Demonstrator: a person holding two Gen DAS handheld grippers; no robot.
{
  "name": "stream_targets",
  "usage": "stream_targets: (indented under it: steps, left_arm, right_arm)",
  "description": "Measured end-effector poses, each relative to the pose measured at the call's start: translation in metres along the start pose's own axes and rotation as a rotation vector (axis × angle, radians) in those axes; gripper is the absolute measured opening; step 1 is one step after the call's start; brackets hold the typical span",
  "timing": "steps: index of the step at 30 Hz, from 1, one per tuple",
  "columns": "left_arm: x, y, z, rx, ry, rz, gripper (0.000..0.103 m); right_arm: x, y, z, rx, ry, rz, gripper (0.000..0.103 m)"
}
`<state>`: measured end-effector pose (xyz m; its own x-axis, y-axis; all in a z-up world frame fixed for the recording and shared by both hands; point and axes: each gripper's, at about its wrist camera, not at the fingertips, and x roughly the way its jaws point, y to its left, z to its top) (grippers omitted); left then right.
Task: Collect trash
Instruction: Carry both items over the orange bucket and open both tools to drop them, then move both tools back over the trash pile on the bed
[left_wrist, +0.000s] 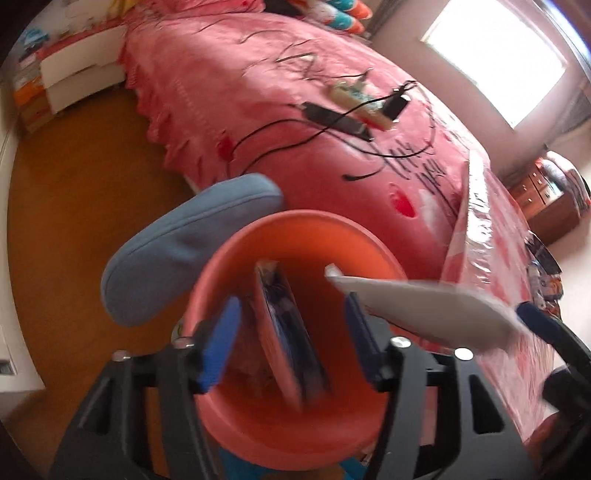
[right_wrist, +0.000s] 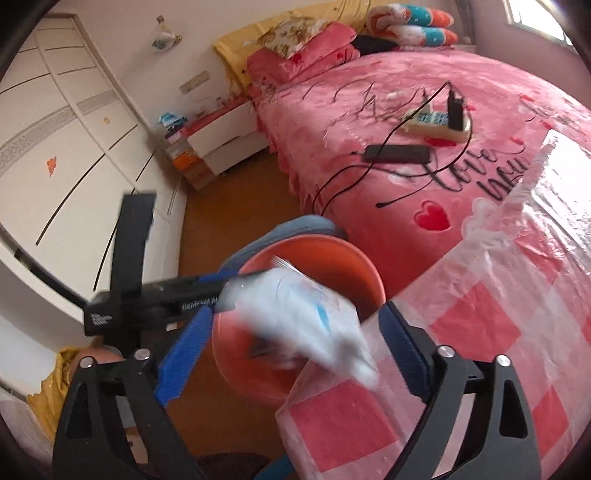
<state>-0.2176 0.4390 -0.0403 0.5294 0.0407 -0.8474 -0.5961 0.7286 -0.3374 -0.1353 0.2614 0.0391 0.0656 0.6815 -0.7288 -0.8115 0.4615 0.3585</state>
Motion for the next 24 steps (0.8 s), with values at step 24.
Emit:
stream_targets:
  steps: [24]
  left_arm:
    - [-0.023, -0.052, -0.005, 0.109, -0.074, -0.077, 0.074]
  right_arm:
    - [-0.071, -0.074, -0.052, 0.199, -0.188, -0.081, 0.092]
